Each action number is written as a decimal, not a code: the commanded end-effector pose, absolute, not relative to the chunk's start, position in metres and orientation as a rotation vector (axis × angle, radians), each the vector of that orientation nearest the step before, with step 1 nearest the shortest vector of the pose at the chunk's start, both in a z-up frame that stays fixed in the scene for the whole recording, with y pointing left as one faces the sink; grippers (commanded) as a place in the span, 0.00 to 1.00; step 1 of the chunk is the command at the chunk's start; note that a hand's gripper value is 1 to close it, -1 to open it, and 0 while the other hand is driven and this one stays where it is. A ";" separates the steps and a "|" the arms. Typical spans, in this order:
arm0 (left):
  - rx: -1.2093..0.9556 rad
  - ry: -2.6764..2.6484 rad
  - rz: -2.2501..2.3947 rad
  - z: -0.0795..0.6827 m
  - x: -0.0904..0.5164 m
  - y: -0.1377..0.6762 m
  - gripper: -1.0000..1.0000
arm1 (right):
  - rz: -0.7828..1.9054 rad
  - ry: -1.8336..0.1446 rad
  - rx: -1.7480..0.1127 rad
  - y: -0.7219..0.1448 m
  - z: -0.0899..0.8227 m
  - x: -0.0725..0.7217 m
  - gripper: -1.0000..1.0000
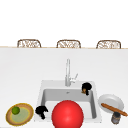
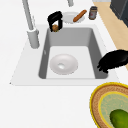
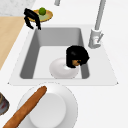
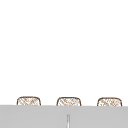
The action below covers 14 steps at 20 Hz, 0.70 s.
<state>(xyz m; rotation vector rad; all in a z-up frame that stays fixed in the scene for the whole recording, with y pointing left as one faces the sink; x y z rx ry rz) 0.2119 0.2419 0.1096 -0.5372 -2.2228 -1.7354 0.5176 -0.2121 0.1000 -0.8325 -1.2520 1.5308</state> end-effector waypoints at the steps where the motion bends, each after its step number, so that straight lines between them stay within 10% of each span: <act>1: -0.537 -2.223 -1.735 0.110 0.212 0.242 0.50 | 1.476 -1.303 -0.799 -0.235 0.106 0.517 1.00; 14: -0.537 -2.223 -1.735 0.110 0.212 0.242 0.50 | 1.408 -1.359 -0.731 -0.310 0.113 0.509 1.00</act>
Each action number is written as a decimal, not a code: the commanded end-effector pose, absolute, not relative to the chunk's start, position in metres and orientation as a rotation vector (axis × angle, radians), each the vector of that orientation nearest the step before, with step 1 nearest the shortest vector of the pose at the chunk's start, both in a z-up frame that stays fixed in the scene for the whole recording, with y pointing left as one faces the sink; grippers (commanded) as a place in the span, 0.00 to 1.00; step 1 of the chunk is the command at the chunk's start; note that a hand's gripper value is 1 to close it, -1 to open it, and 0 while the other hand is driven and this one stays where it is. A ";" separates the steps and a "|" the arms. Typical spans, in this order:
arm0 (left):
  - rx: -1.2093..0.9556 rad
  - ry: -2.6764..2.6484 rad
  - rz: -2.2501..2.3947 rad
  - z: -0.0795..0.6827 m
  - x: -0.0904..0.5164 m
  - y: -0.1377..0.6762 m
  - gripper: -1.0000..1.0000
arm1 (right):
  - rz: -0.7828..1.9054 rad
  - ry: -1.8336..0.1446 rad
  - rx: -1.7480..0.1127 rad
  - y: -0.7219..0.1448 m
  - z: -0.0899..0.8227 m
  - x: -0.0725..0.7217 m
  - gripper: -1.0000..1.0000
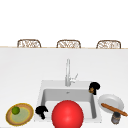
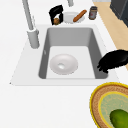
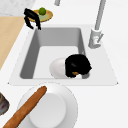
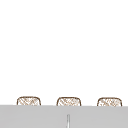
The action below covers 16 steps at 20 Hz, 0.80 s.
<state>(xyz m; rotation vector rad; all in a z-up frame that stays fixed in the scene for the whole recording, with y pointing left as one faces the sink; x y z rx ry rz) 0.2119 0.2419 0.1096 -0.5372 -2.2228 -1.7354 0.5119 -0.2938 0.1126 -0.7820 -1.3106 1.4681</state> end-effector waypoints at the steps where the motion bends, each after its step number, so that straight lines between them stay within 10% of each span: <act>1: -0.537 -2.223 -1.735 0.110 0.212 0.242 0.50 | 1.402 -1.365 -0.726 -0.315 0.113 0.509 1.00; 16: -0.537 -2.223 -1.735 0.110 0.212 0.242 0.50 | 1.329 -1.418 -0.659 -0.400 0.113 0.488 1.00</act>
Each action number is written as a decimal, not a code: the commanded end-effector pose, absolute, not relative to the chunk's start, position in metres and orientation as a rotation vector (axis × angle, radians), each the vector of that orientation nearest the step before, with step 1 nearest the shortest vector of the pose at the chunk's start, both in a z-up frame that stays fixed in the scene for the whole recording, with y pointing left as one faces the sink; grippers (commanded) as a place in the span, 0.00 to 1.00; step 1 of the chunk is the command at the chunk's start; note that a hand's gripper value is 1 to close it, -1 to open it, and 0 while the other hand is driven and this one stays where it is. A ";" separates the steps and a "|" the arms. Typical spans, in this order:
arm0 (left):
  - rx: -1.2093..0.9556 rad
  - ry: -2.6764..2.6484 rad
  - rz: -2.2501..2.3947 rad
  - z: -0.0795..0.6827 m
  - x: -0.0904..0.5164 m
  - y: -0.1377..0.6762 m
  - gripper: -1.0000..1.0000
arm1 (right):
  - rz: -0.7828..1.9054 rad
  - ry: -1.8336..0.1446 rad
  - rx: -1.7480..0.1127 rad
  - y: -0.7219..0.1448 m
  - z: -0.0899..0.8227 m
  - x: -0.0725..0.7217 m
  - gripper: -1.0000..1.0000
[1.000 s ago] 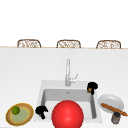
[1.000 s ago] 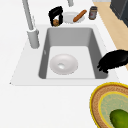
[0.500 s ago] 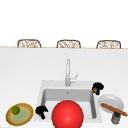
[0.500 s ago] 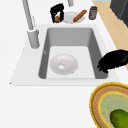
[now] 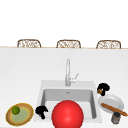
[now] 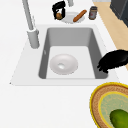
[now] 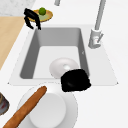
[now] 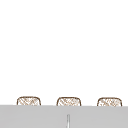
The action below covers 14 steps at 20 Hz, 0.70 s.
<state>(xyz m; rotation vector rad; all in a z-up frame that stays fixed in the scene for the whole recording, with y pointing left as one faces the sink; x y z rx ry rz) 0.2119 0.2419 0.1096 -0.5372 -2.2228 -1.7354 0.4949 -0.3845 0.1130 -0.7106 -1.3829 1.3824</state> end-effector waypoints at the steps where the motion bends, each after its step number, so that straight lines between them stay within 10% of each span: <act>1: -0.537 -2.223 -1.735 0.110 0.212 0.242 0.50 | 1.327 -1.417 -0.655 -0.406 0.113 0.485 1.00; 14: -0.537 -2.223 -1.735 0.110 0.212 0.242 0.50 | 1.300 -1.423 -0.610 -0.476 0.113 0.444 1.00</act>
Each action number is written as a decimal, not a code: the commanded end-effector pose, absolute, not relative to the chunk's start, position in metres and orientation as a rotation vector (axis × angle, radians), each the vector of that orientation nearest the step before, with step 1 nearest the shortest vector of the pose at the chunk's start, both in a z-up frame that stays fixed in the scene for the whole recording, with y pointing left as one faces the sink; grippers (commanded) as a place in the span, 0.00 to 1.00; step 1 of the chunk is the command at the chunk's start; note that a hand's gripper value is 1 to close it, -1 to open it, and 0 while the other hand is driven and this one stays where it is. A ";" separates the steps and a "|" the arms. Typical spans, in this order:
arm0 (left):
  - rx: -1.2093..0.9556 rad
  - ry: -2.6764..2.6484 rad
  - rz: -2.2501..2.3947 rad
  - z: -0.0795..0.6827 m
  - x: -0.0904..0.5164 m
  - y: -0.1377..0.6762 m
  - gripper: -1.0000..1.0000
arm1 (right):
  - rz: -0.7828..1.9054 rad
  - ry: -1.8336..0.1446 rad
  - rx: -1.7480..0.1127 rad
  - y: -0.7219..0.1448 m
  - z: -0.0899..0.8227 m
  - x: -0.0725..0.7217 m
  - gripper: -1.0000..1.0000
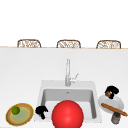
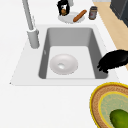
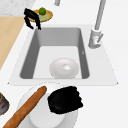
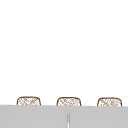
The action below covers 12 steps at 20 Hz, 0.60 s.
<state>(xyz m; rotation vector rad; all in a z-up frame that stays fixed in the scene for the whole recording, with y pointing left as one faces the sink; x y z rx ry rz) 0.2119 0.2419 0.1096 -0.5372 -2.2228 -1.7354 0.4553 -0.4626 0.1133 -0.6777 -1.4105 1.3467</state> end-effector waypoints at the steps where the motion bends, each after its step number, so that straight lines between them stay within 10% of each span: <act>1: -0.537 -2.223 -1.735 0.110 0.212 0.242 0.50 | 1.298 -1.421 -0.609 -0.481 0.113 0.440 1.00; 12: -0.537 -2.223 -1.735 0.110 0.212 0.242 0.50 | 1.343 -1.378 -0.645 -0.503 0.055 0.444 1.00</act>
